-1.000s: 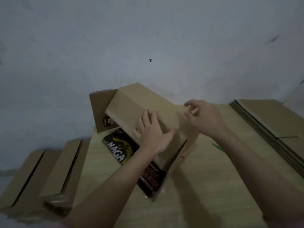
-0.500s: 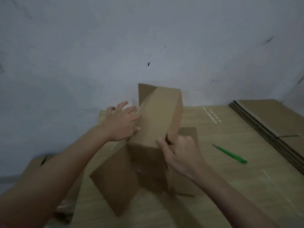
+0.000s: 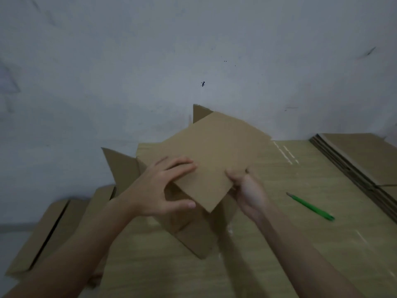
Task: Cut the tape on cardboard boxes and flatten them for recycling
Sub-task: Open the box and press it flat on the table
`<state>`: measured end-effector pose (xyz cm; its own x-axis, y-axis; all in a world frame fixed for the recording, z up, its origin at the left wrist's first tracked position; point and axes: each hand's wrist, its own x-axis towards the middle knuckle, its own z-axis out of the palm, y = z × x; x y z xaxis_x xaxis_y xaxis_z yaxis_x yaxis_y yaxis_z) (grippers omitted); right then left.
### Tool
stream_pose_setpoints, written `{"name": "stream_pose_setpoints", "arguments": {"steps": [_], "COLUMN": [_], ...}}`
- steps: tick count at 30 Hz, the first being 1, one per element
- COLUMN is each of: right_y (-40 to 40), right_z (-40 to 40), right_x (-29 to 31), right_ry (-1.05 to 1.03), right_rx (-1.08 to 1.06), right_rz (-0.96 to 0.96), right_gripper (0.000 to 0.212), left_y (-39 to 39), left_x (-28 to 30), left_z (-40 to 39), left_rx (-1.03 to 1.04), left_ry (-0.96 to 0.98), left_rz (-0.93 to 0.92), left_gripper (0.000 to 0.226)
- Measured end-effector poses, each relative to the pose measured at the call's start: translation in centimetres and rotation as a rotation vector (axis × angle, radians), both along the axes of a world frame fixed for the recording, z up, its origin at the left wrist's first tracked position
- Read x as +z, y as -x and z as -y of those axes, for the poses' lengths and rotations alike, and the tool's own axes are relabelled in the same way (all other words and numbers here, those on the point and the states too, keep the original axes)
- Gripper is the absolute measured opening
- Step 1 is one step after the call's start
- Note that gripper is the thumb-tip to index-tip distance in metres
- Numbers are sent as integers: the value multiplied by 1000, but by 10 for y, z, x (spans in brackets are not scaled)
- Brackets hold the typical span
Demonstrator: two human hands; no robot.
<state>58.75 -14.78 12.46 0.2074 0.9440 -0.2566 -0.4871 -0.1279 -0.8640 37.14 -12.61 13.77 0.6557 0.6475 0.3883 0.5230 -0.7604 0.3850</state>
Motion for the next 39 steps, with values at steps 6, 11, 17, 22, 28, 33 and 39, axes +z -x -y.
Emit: {"name": "stream_pose_setpoints", "arguments": {"steps": [6, 11, 17, 22, 28, 33, 39], "right_y": [-12, 8, 13, -27, -72, -84, -69], "right_z": [-22, -39, -12, 9, 23, -7, -59], "right_x": [55, 16, -14, -26, -27, 19, 48], "right_ry": [-227, -31, -160, -124, 37, 1, 75], "right_rx": [114, 140, 233, 296, 214, -51, 73], "right_rz": [-104, 439, 631, 497, 543, 519, 643], "right_gripper": [34, 65, 20, 38, 21, 20, 17], "left_y": [-26, -43, -43, -56, -95, -125, -134], "left_x": [-2, 2, 5, 12, -21, -30, -46], "left_z": [-18, -23, -15, -6, -5, 2, -10], "left_rx": [110, 282, 273, 156, 188, 294, 236], "left_ry": [-74, -32, -71, -60, -113, -315, -301], "left_rz": [262, 461, 415, 326, 253, 182, 131], "left_gripper": [32, 18, 22, 21, 34, 22, 29]}}
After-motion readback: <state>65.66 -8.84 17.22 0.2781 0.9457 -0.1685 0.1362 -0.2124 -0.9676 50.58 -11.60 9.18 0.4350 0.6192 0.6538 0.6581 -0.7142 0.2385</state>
